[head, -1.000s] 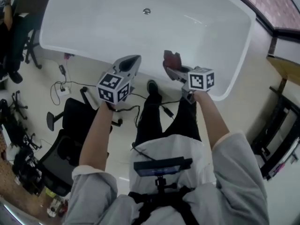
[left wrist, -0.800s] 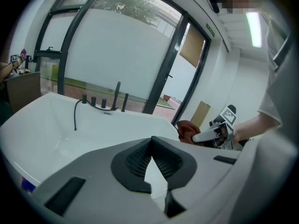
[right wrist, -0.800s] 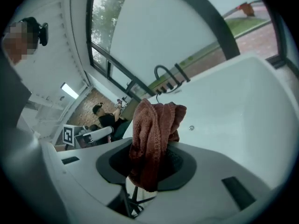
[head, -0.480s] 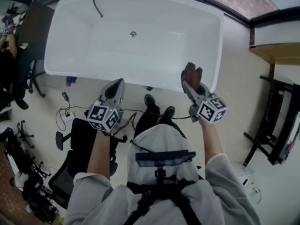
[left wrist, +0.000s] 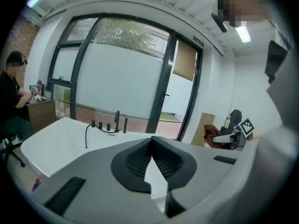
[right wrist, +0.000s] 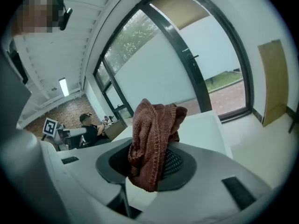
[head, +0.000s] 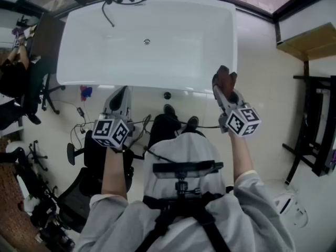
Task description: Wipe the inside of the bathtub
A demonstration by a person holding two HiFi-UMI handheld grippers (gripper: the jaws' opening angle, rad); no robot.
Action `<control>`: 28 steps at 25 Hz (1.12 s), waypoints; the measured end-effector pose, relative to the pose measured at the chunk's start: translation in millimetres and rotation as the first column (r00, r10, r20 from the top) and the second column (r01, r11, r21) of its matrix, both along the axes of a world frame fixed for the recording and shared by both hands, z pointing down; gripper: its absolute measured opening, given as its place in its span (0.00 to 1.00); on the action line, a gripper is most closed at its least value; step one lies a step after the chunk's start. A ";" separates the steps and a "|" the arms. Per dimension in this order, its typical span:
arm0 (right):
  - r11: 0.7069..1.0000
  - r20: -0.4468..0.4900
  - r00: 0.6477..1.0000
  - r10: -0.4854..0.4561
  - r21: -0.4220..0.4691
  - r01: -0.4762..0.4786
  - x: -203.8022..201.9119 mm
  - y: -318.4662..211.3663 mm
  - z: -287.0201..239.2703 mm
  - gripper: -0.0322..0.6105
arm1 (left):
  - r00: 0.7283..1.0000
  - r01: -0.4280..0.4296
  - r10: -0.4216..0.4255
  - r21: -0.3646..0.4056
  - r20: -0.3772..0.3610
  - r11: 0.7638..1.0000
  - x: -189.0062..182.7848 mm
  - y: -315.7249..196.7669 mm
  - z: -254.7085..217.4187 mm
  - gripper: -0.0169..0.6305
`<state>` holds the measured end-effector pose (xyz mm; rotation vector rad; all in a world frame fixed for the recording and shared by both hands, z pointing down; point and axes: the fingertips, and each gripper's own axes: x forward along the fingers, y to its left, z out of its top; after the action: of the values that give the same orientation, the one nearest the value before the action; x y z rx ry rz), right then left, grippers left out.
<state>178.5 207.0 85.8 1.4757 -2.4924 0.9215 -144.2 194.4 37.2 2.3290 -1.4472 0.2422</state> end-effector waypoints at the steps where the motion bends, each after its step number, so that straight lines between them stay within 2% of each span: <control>1: 1.000 -0.031 1.000 0.001 0.016 0.000 2.4 3.2 -4.0 0.25 | 1.000 0.003 -0.003 0.010 0.001 1.000 -0.4 1.0 -4.6 0.04; 3: 0.999 -0.077 0.997 0.010 0.042 -0.007 3.9 11.5 -12.0 0.25 | 1.000 0.000 0.000 0.021 0.002 1.000 -1.7 4.3 -11.7 0.04; 6: 0.997 -0.096 0.994 0.058 0.065 -0.052 0.6 24.4 -24.6 0.25 | 0.999 -0.028 0.027 0.045 0.022 0.999 -4.5 5.9 -23.2 0.04; 9: 0.992 -0.117 0.987 0.107 0.076 -0.099 -5.2 35.5 -32.3 0.25 | 0.999 -0.052 0.052 0.063 0.006 0.997 -7.2 2.6 -31.7 0.04; 12: 0.990 -0.116 0.985 0.130 0.076 -0.122 -22.3 49.0 -35.4 0.25 | 0.996 -0.089 0.089 0.067 0.004 0.994 -11.2 0.1 -38.2 0.04; 17: 0.989 -0.190 0.971 0.143 0.070 -0.131 -57.3 63.5 -34.1 0.25 | 0.989 -0.148 0.148 0.058 0.013 0.987 -24.6 8.6 -35.0 0.04; 23: 0.989 -0.257 0.956 0.143 0.059 -0.132 -81.7 75.5 -29.0 0.24 | 0.989 -0.150 0.150 0.041 0.006 0.988 -49.3 27.8 -22.7 0.04; 28: 0.986 -0.253 0.953 0.166 0.050 -0.159 -98.6 69.5 -31.5 0.24 | 0.992 -0.125 0.126 0.018 -0.018 0.992 -77.3 33.3 -13.9 0.04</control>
<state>79.9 276.5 54.3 1.7091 -2.2362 0.6671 -221.5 227.6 23.3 2.4327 -1.3007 0.2425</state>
